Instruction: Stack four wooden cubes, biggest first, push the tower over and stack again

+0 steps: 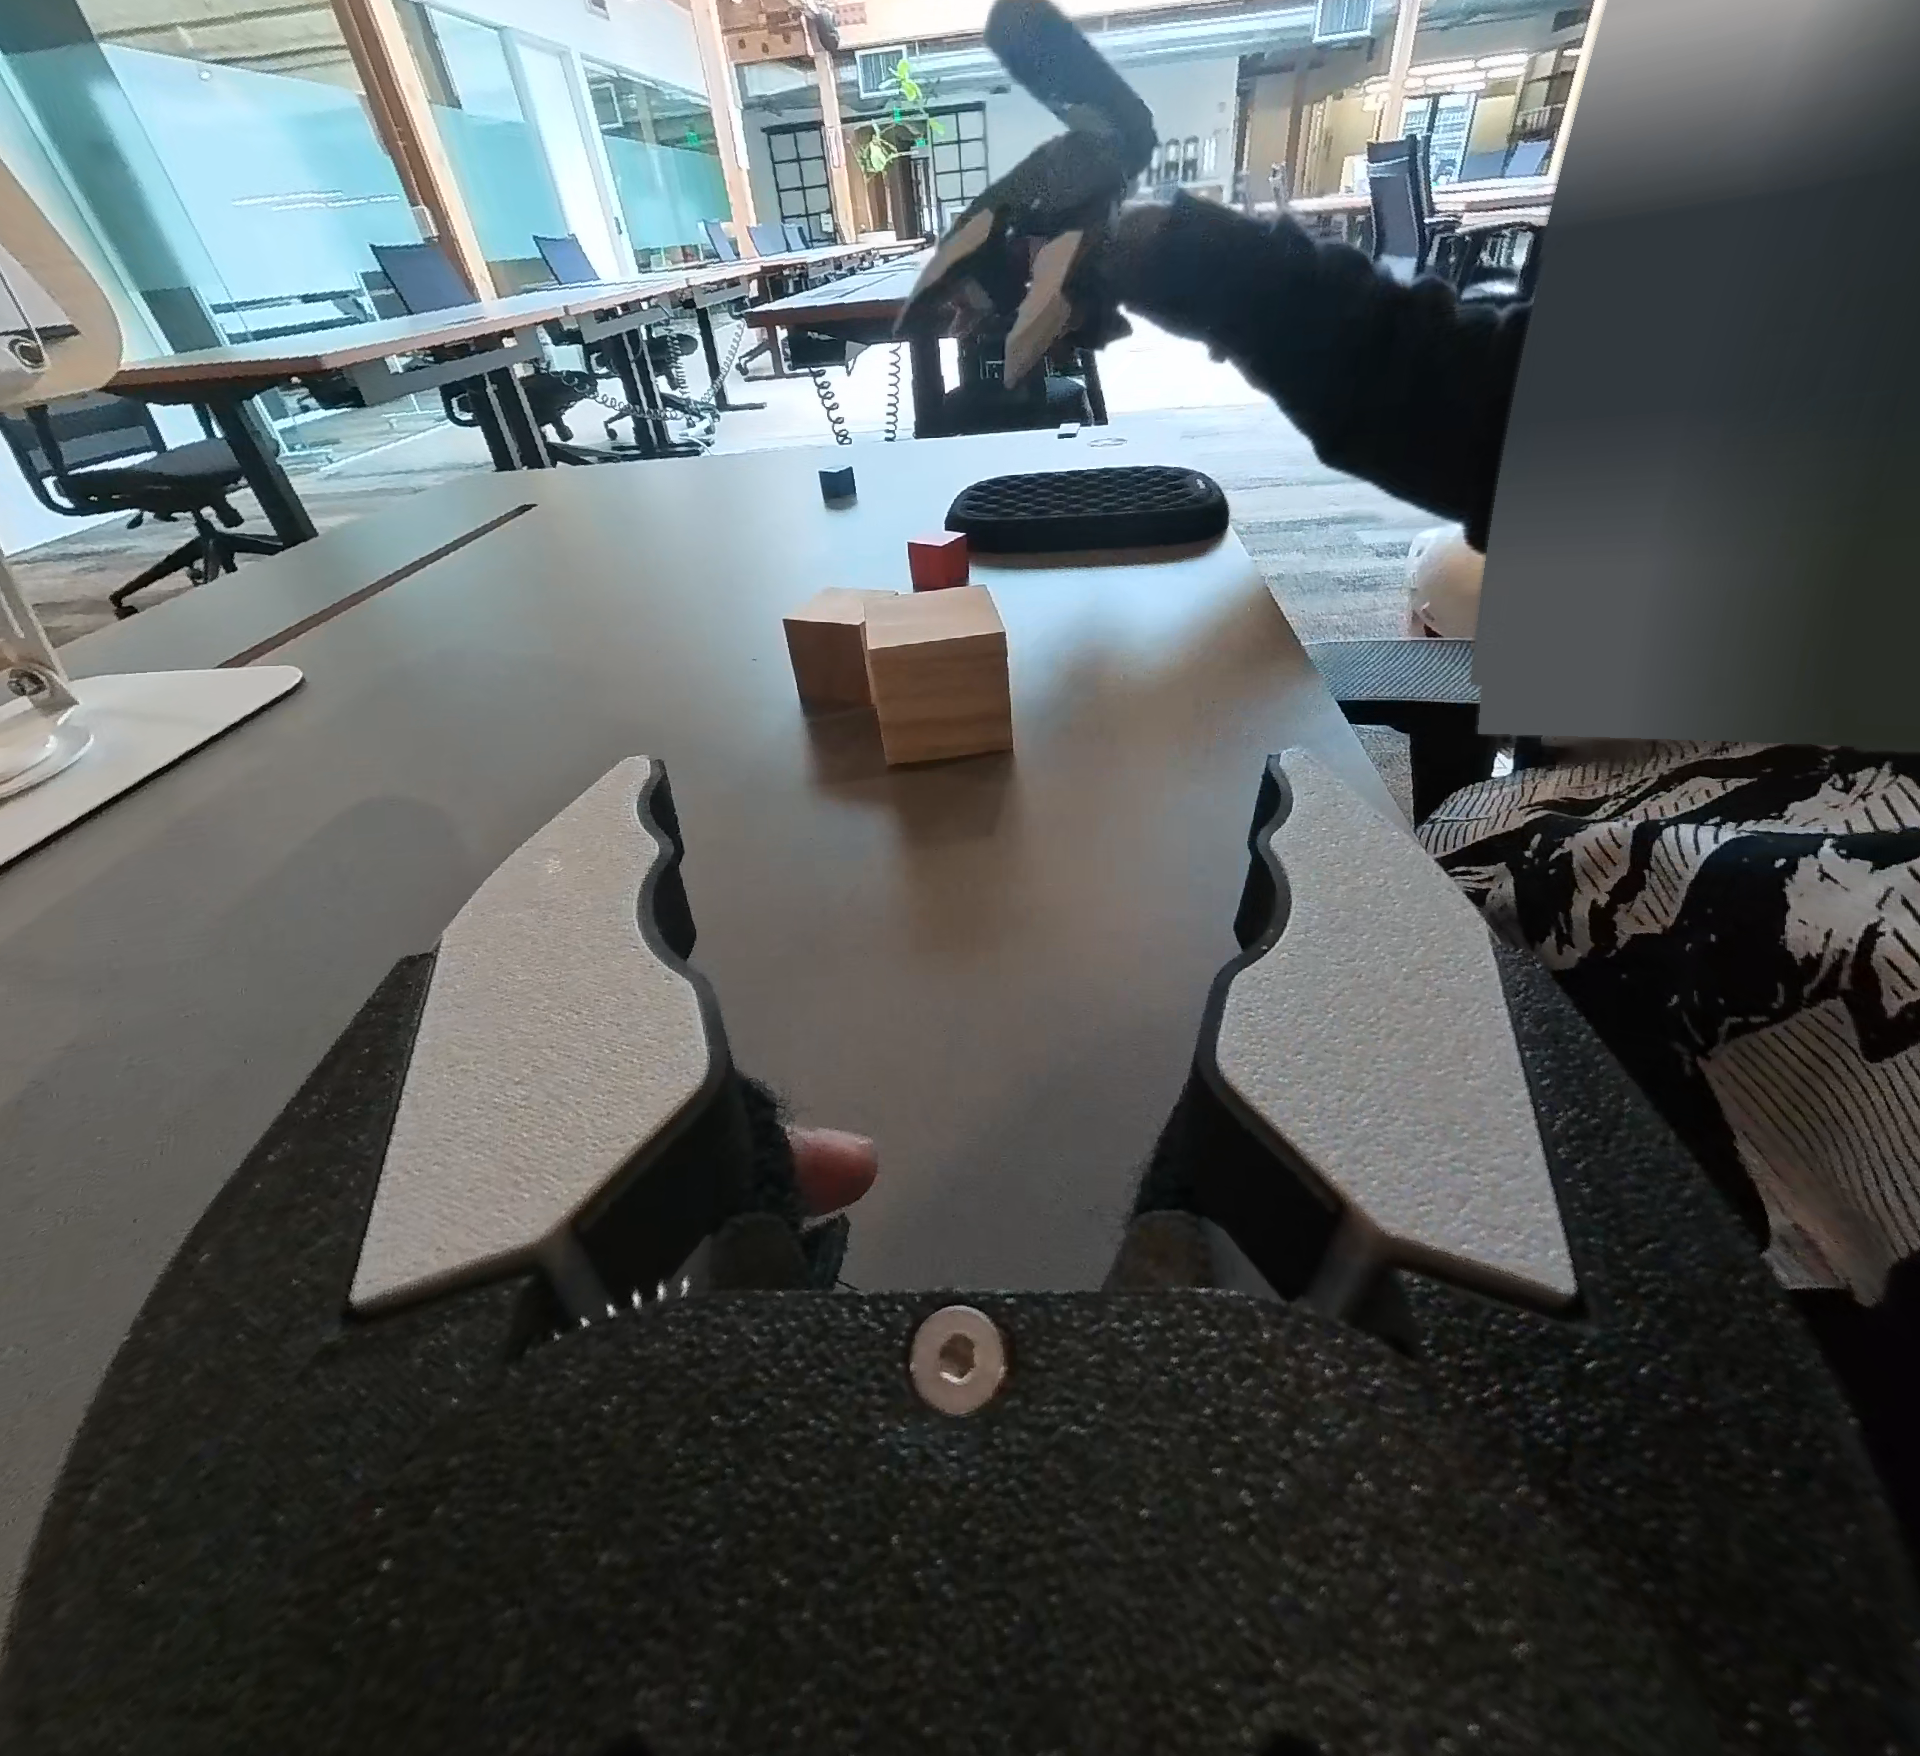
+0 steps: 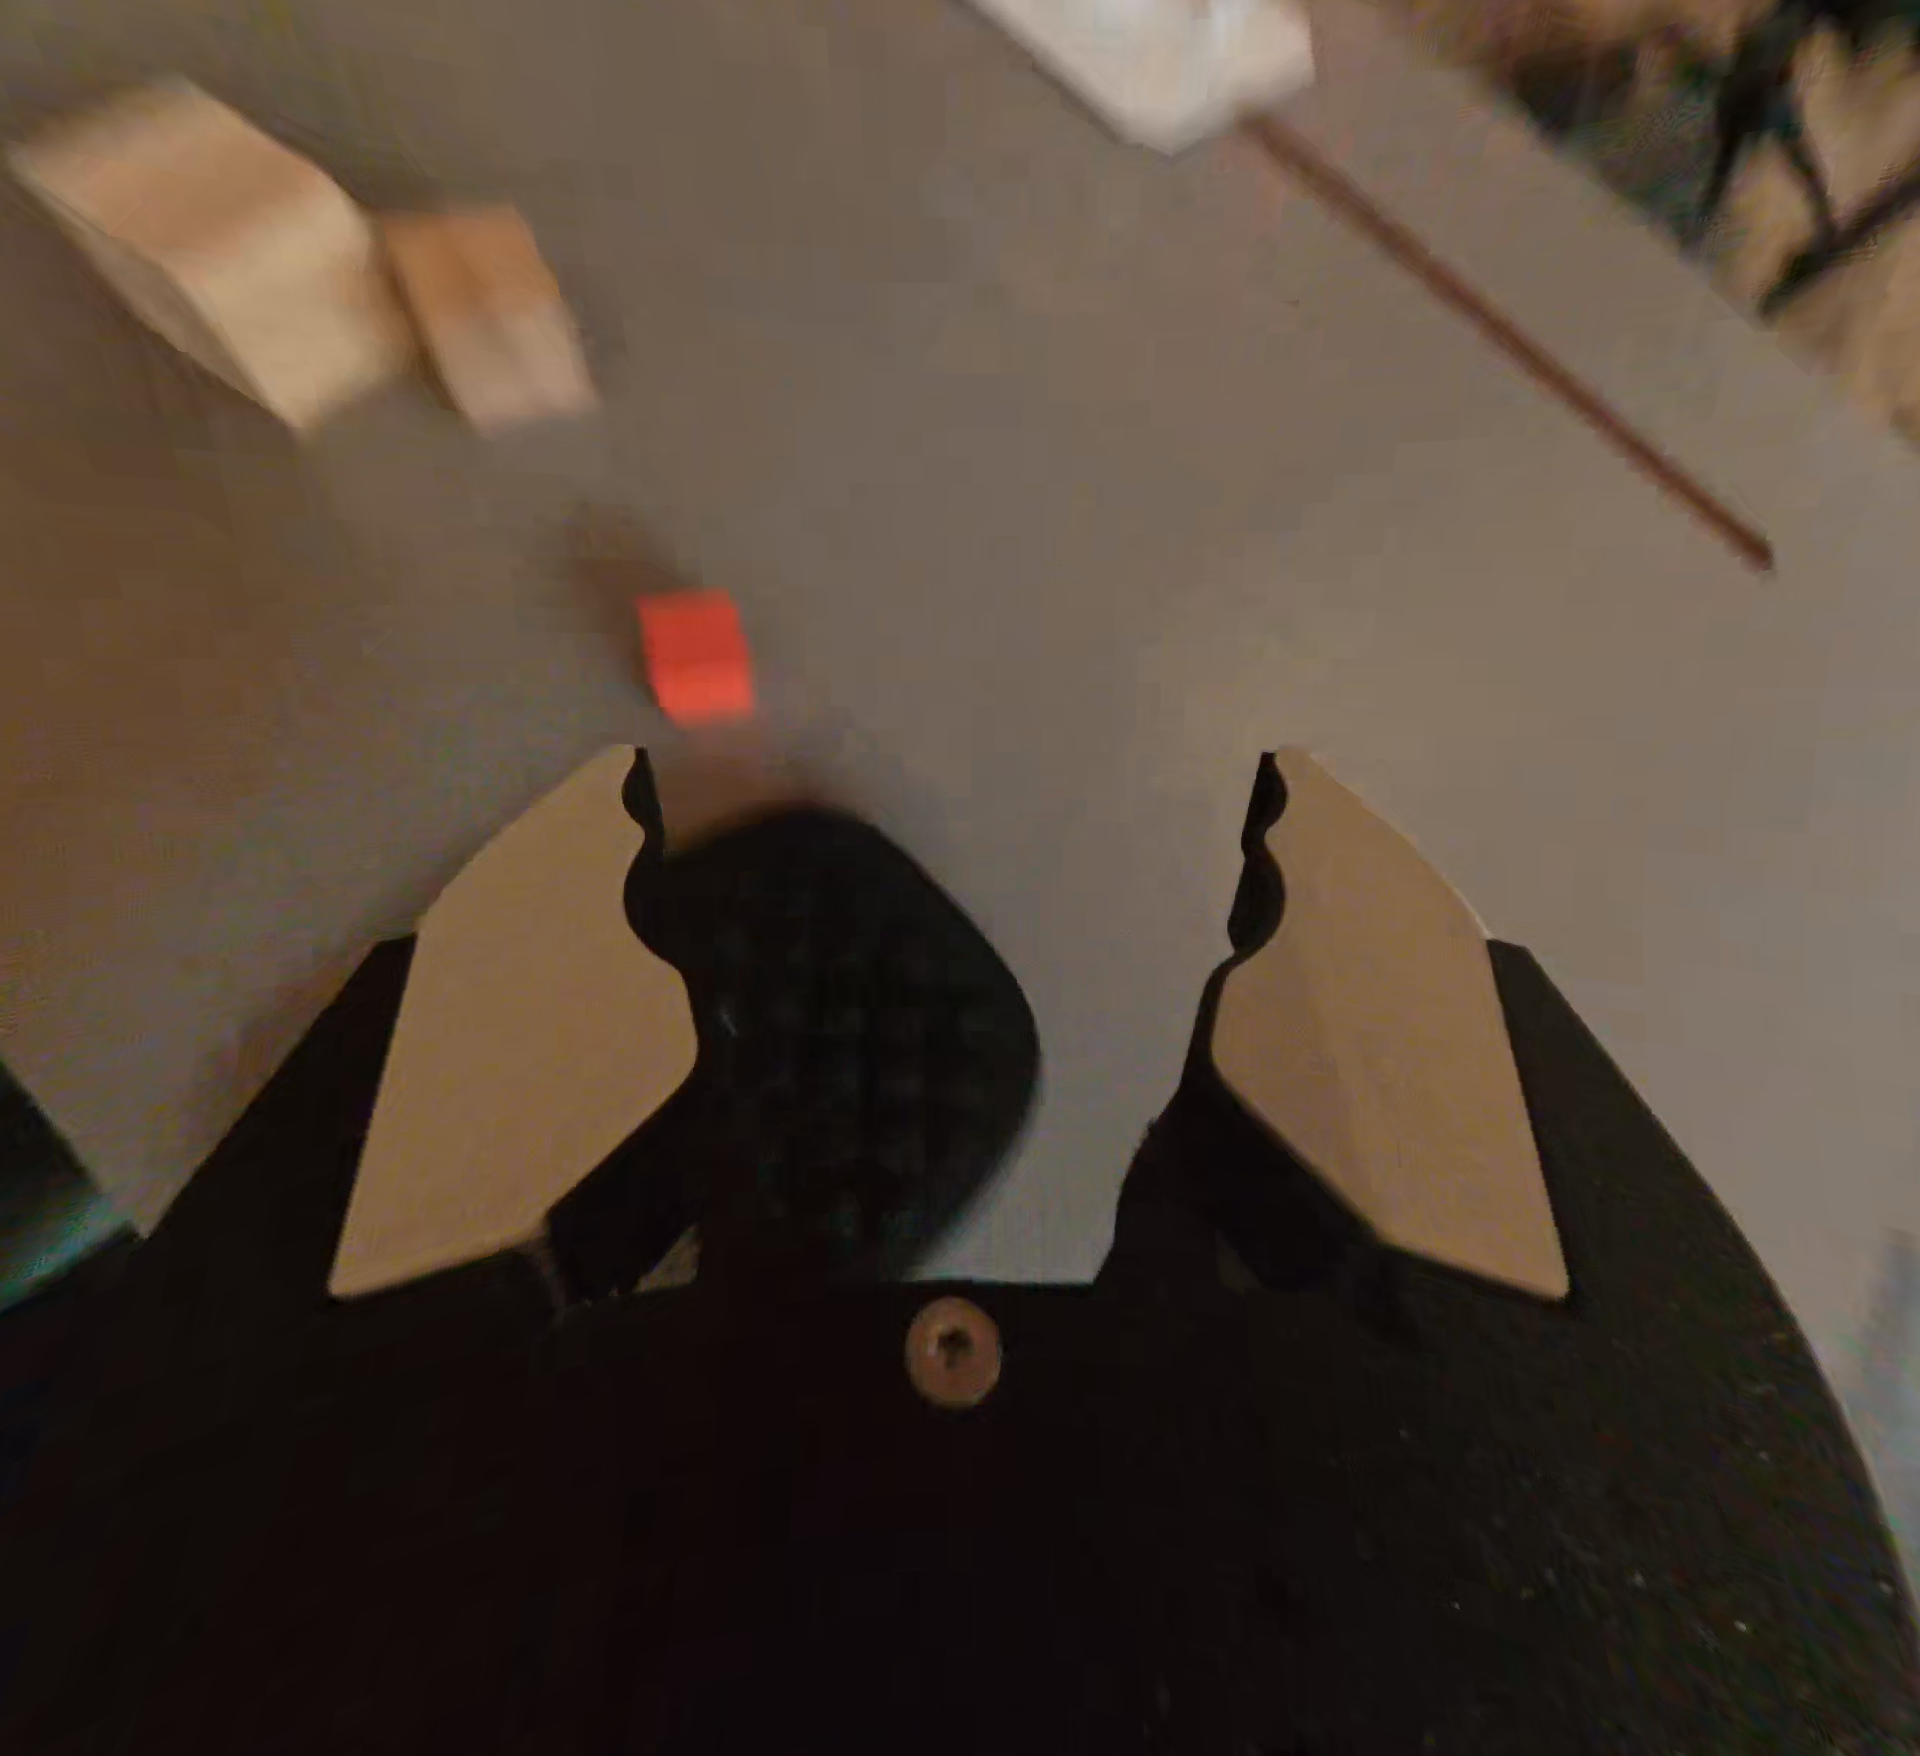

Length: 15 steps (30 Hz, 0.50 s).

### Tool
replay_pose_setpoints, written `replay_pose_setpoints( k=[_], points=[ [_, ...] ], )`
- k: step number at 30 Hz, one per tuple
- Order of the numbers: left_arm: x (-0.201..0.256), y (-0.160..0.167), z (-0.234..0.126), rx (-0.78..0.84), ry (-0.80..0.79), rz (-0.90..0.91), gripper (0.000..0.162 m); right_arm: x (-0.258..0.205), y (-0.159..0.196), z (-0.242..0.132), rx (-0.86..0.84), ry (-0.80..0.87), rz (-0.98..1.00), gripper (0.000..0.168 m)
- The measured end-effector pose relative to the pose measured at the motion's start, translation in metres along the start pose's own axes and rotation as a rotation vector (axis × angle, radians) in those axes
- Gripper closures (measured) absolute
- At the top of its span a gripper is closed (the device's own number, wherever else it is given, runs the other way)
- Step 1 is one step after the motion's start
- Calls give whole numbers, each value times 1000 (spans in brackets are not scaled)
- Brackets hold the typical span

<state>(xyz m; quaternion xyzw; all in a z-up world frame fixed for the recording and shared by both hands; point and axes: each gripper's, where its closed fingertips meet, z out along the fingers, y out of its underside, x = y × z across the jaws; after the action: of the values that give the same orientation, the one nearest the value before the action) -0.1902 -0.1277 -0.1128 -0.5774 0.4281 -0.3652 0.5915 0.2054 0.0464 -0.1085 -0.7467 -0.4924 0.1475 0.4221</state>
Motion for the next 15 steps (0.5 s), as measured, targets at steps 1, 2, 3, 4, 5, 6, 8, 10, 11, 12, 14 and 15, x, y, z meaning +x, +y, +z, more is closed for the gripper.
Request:
replay_pose_setpoints(
  k=[1, 2, 3, 4, 5, 6, 8, 10, 11, 12, 14, 15],
  points=[
    [0, 0, 0, 1, 0, -1, 58, 12, 17, -2, -116, 32, 15, 62],
    [0, 0, 0, 1, 0, -3, 58, 21, 32, -4, -209, 51, 26, 64],
    [0, 0, 0, 0, 0, -4, 58, 30, 43, -3, -274, 58, 35, 66],
    [0, 0, 0, -1, 1, -4, 59, 37, 53, -1, -328, 57, 49, 68],
    [0, 0, 0, -1, 1, -6, 58, 45, 62, 2, -377, 58, 66, 68],
    [-1, 0, 0, 0, 0, -7, 58, 54, 70, 6, -418, 61, 82, 69],
    [-1, 0, 0, 3, 0, -10, 58, 70, 83, 16, -490, 55, 102, 69],
    [-1, 0, 0, 4, 0, -12, 58, 86, 90, 27, -527, 55, 118, 71],
    [-1, 0, 0, 4, 0, -13, 59, 93, 91, 31, -537, 48, 135, 72],
    [-1, -1, 0, 5, 1, -15, 59, 98, 90, 35, -538, 34, 146, 74],
    [-2, -1, -1, 8, 1, -23, 59, 106, 85, 42, -531, 16, 140, 77],
    [-2, -1, -1, 9, 1, -27, 59, 109, 83, 44, -545, 16, 135, 78]
  ],
)
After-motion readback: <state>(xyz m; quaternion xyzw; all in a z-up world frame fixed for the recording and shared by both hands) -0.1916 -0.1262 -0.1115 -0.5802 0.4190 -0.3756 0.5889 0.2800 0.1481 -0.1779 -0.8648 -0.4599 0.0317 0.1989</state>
